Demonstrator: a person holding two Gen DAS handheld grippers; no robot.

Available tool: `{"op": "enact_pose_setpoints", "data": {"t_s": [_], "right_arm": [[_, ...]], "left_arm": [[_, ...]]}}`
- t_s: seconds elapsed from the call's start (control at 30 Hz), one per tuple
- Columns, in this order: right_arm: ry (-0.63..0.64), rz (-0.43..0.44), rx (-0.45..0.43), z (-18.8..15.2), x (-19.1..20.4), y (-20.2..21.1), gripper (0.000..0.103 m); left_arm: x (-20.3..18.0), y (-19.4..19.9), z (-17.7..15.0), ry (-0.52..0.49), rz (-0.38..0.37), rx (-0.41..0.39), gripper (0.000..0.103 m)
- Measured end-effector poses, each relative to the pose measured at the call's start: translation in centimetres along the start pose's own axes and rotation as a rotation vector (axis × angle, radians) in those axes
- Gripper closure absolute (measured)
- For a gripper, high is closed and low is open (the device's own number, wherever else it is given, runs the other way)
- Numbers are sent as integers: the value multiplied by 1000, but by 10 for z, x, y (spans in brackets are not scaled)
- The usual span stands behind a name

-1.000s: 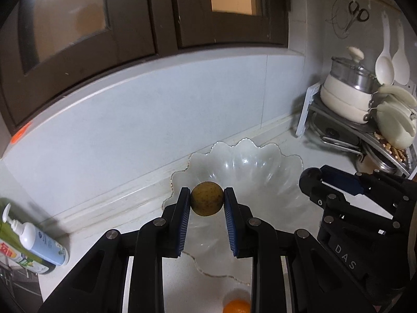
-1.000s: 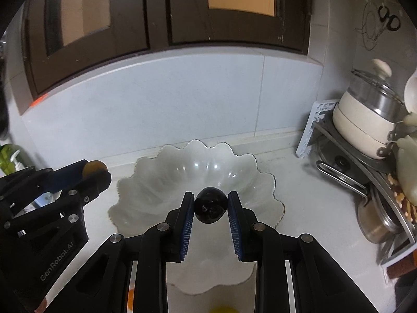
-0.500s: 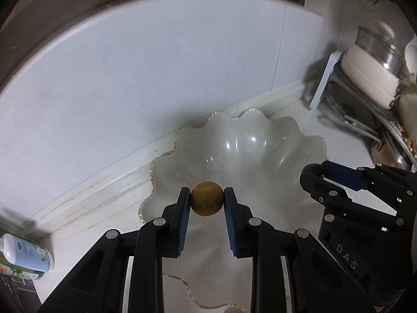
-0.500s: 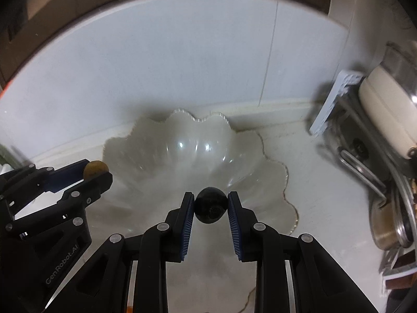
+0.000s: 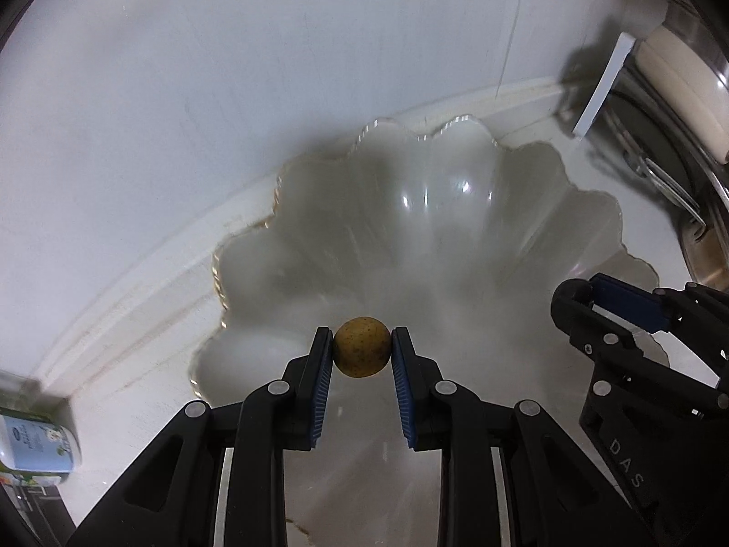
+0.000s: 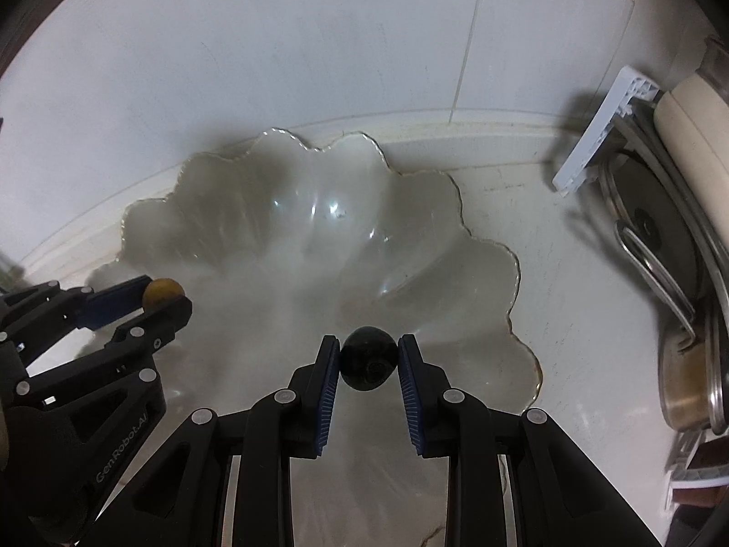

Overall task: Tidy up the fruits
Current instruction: 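Open the left tool over the bowl while the right tool opens too, then withdraw both open tools from the bowl back toward the remaining fruits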

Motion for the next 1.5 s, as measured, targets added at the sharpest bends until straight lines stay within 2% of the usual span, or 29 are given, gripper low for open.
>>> {"op": "enact_pose_setpoints", "data": {"t_s": [0.13, 0.43, 0.57, 0.7, 0.8, 1.0, 1.27, 1.5], "right_arm": [[4, 6, 24, -3, 0, -7, 75], [-15, 10, 34, -2, -2, -6, 73], [-8, -12, 17, 0, -4, 1, 59], [-19, -13, -10, 1, -6, 14, 59], [-25, -11, -48, 0, -6, 31, 59], [-23, -24, -149, -4, -1, 77, 59], [-9, -31, -254, -20, 4, 130, 59], [-30, 1, -311, -41, 10, 167, 59]], "left_arm": [[-3, -5, -4, 1, -17, 22, 76], [-1, 3, -4, 5, -7, 11, 56], [3, 14, -4, 15, 17, -4, 53], [7, 30, -5, 18, 28, -27, 52], [9, 47, -7, 31, 30, -61, 50], [18, 93, -13, 55, 83, -167, 42], [22, 143, -31, 58, 115, -264, 38], [20, 181, -52, 72, 94, -324, 38]]}}
Point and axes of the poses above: each gripper's, at about its wrist camera, not at the fingertips, and y roughly against the way its jaws point, x to its left, z to its top, the point moved 9 cm from there along -y, roughly the way its jaws point, and after that the axes turned 3 degrees about -y, right-handed, at the moved point
